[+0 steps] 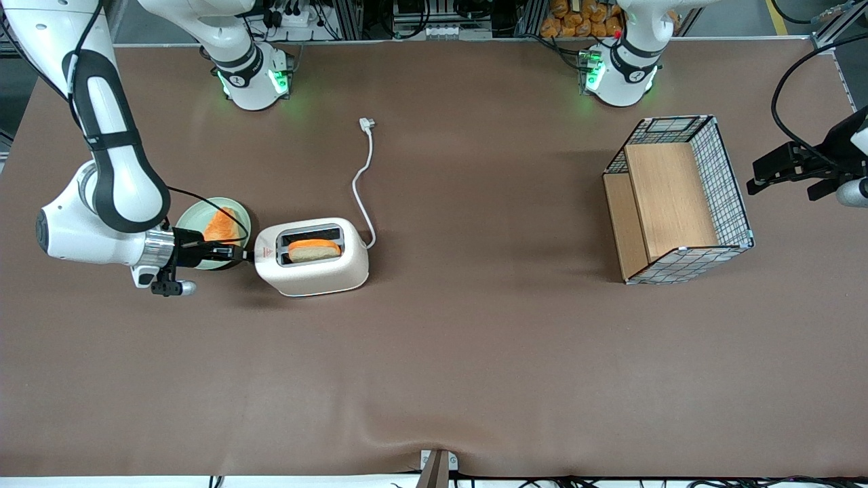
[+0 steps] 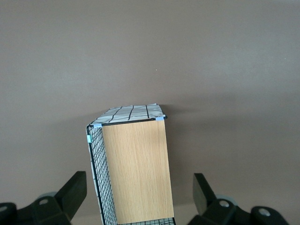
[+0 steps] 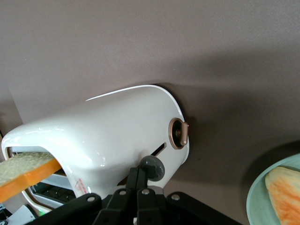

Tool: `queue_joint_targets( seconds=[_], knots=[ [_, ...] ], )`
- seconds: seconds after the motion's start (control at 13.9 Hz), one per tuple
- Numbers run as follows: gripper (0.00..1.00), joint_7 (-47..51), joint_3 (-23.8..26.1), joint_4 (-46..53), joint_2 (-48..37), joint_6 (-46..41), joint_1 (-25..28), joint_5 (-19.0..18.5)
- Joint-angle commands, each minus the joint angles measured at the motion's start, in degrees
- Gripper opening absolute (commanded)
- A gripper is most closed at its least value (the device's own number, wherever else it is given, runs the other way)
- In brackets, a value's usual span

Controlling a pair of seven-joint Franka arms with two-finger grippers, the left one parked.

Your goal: Press toaster button with right arm

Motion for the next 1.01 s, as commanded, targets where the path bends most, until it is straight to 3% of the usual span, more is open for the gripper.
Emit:
queue_joint_targets(
  seconds=[0.0, 0.72, 0.94],
  knots=[
    [0.00, -2.17, 0.30, 0.83, 1.97, 0.42, -0.40, 2.41],
    [0.00, -2.17, 0.30, 1.17, 3.91, 0.51, -1.19, 2.59],
    [0.00, -2.78, 0.30, 1.26, 4.52, 0.51, -1.19, 4.43]
  ],
)
